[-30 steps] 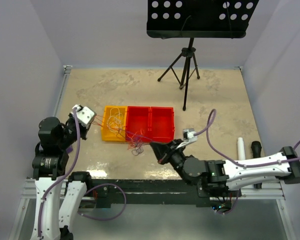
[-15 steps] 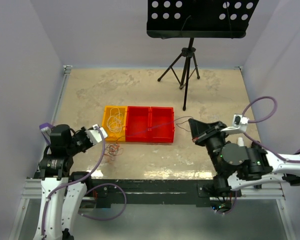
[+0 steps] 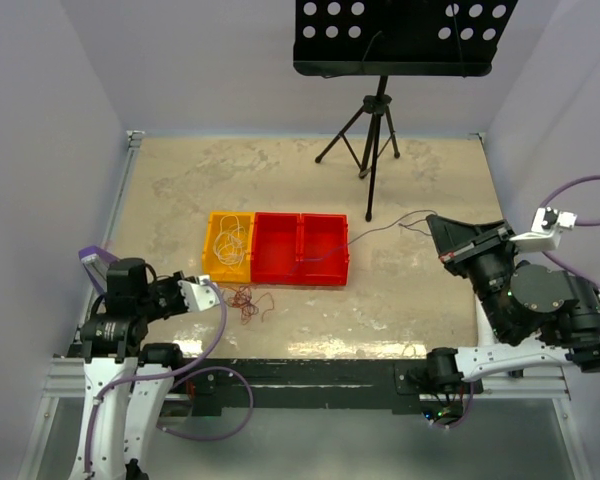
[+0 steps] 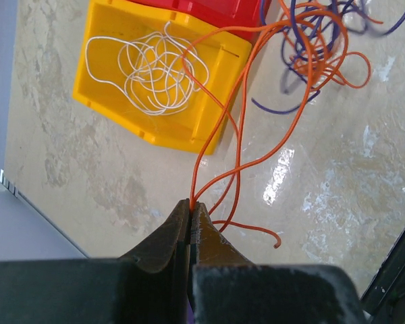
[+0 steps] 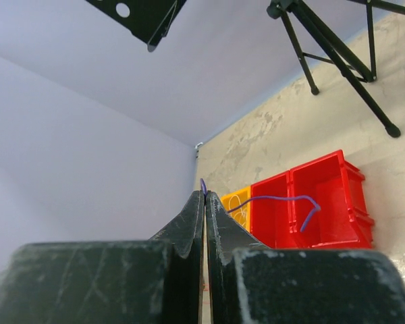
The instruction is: Untangle the cables
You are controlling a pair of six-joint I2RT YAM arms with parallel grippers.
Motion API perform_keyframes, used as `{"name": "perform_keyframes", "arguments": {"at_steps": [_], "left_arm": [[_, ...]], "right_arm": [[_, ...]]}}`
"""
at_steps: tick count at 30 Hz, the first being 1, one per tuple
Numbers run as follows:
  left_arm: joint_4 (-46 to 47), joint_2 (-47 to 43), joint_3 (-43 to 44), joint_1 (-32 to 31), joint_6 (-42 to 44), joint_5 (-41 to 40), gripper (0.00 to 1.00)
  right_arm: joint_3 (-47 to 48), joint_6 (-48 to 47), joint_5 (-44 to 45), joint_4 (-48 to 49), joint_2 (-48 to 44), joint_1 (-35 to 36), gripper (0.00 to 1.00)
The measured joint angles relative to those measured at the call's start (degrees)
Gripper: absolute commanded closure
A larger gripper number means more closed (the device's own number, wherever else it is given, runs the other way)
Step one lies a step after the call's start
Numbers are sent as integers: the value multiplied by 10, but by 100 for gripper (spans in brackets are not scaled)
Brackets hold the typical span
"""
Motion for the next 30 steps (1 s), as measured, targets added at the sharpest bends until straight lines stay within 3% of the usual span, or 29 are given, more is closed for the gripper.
{"name": "perform_keyframes", "arguments": {"at_steps": [8, 12, 19, 30], "left_arm": [[-21, -7, -22, 0, 62, -21, 100], [-9, -13, -66, 0, 94, -71, 100], [27, -10, -125, 0, 106, -158, 100], [74, 0, -125, 0, 100, -188, 100]], "right_arm": [[66, 38, 3, -95, 21, -3, 100], [110, 41, 2, -129, 33, -9, 100], [174, 11, 2, -150, 27, -24, 100], [280, -39, 10, -156, -26, -36, 100]]}}
